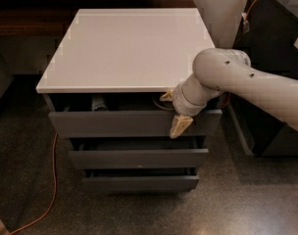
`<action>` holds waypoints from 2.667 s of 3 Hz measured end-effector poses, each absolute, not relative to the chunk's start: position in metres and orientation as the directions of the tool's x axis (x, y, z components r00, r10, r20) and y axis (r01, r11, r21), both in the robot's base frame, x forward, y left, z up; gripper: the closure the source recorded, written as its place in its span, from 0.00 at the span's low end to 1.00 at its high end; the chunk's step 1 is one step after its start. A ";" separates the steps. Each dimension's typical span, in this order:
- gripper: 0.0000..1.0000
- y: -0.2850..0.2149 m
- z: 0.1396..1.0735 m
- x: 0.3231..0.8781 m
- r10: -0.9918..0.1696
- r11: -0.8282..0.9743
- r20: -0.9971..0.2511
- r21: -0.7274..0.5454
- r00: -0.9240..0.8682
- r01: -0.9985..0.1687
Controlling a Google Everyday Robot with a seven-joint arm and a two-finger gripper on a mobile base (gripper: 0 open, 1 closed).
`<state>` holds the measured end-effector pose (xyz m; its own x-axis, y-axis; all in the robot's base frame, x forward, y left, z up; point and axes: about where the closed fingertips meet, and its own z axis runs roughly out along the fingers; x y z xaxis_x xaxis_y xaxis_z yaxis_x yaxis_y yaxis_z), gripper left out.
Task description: Pick blue plastic bottle from top drawer and place on counter
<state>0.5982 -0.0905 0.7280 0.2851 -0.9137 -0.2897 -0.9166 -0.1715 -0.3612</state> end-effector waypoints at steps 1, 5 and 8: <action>0.46 -0.091 0.728 0.598 -0.914 -0.171 -0.290 -0.361 0.285 -0.917; 0.70 -0.085 0.725 0.616 -0.921 -0.171 -0.257 -0.406 0.292 -0.898; 0.00 -0.082 0.719 0.609 -0.923 -0.201 -0.201 -0.476 0.328 -0.856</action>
Offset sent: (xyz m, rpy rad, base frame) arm 0.0000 0.0000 0.0000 0.0000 0.0000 0.0000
